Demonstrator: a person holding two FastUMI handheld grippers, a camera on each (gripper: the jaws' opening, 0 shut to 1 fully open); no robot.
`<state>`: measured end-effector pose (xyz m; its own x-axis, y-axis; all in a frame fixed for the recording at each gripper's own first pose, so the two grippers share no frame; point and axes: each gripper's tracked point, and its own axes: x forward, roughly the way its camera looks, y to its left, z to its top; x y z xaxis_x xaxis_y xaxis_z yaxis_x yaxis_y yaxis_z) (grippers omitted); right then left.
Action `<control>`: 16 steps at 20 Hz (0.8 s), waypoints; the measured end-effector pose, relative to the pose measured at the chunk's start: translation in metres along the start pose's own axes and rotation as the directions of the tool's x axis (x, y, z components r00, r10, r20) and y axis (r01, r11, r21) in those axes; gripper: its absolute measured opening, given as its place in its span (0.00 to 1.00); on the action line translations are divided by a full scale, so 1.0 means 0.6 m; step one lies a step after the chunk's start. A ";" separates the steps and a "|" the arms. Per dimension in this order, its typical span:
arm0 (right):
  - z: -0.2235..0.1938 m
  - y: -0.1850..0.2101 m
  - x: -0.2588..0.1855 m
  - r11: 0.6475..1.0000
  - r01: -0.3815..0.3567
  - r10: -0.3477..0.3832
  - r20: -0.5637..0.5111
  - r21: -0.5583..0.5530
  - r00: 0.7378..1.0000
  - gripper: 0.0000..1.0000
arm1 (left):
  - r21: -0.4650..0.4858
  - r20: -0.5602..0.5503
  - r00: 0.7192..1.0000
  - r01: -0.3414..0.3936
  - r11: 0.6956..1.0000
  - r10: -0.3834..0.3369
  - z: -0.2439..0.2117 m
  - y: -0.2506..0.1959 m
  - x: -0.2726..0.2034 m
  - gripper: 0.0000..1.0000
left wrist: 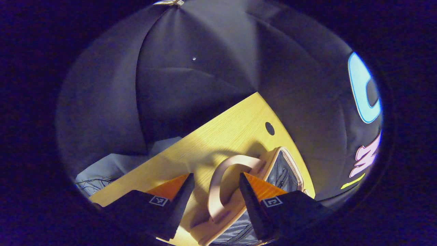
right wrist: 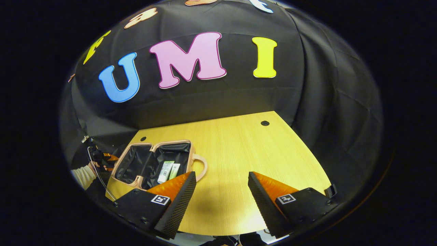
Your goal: First open the suitcase, pack the skin care products into it, and then close the suitcase.
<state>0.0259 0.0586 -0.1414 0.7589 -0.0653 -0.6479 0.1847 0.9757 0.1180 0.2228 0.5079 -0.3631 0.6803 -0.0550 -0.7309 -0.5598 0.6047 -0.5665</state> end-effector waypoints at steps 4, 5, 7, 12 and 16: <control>-0.033 -0.005 -0.005 1.000 0.005 -0.004 -0.053 0.020 0.999 0.97 | -0.017 -0.009 1.000 0.015 1.000 -0.015 -0.001 -0.002 0.018 0.39; -0.037 -0.010 -0.007 1.000 0.012 -0.011 -0.058 0.026 0.998 0.97 | -0.019 -0.018 1.000 0.009 1.000 -0.009 -0.003 -0.007 0.013 0.37; -0.040 -0.020 -0.011 0.999 0.026 -0.024 -0.057 0.038 0.998 0.97 | 0.021 -0.014 1.000 0.005 1.000 -0.005 -0.003 -0.003 0.009 0.22; -0.043 -0.053 -0.021 0.997 0.050 -0.047 -0.051 0.053 0.998 0.97 | 0.284 0.062 0.998 -0.033 0.958 0.016 0.034 -0.068 -0.049 0.07; -0.039 -0.073 -0.026 0.996 0.040 -0.037 -0.037 0.075 0.999 0.97 | 0.463 0.156 0.987 -0.034 0.886 -0.044 0.058 -0.176 -0.143 0.06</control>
<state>-0.0087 0.0219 -0.1541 0.7276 -0.0939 -0.6795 0.2612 0.9539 0.1479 0.2400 0.4765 -0.2272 0.7698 0.0432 -0.6368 -0.2998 0.9052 -0.3011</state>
